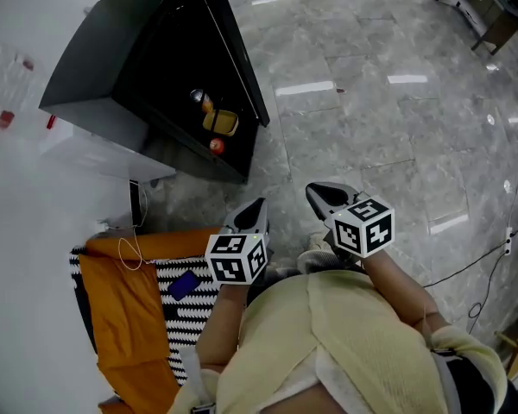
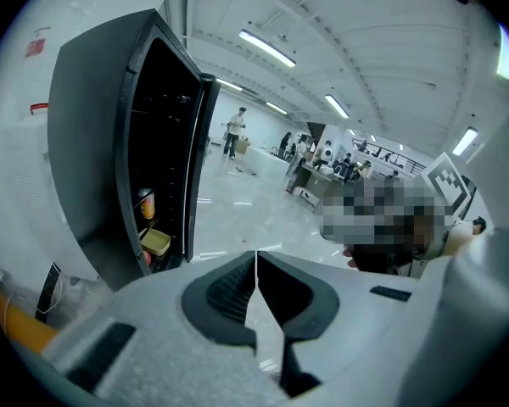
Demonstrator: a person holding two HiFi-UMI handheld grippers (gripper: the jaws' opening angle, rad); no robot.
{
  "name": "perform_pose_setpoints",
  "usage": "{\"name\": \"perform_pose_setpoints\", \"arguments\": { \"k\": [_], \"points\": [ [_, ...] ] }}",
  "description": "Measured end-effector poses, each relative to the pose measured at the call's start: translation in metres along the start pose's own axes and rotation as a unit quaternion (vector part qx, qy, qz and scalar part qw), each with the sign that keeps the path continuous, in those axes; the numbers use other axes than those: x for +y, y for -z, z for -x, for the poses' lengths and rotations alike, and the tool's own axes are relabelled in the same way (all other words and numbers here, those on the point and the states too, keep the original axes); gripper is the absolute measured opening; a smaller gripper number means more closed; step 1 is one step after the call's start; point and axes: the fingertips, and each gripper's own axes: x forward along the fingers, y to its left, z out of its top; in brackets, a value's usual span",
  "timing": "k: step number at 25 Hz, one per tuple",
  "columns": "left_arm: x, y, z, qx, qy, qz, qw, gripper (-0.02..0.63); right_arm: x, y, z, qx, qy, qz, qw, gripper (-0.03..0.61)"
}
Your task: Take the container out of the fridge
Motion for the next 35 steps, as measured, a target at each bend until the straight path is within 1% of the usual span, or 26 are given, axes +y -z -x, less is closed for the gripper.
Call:
{"name": "perform_pose_setpoints", "arguments": {
  "k": [5,11,14,19,23,28,31,35],
  "points": [
    [0.000,-0.010,-0.015,-0.001,-0.027,0.009,0.9996,0.028,-0.031,-0.007,-0.002,0.005,-0.004,-0.006,1.000,0.030],
    [0.004,-0.004,-0.029,0.029,-0.034,0.001,0.9990,0.028,-0.054,-0.014,-0.014,0.003,-0.005,-0.029,1.000,0.030],
    [0.015,-0.010,-0.038,0.035,-0.034,-0.001,0.9988,0.028,-0.058,-0.016,-0.028,0.007,-0.005,-0.039,0.999,0.030],
    [0.033,-0.024,-0.068,0.041,-0.019,-0.001,0.9990,0.028,-0.064,-0.031,-0.053,0.014,-0.004,-0.034,0.999,0.029],
    [0.042,-0.041,-0.092,0.044,0.001,-0.002,0.9990,0.028,-0.071,-0.052,-0.073,0.016,0.000,-0.036,0.999,0.031],
    [0.059,-0.055,-0.113,0.063,0.026,-0.017,0.9975,0.028,-0.078,-0.078,-0.106,0.011,0.013,-0.047,0.999,0.031],
    [0.079,-0.063,-0.120,0.067,0.029,-0.017,0.9972,0.028,-0.079,-0.085,-0.124,0.018,0.020,-0.042,0.999,0.030],
    [0.100,-0.065,-0.126,0.076,0.034,-0.010,0.9965,0.028,-0.083,-0.087,-0.139,0.020,0.039,-0.052,0.998,0.031]
  ]
}}
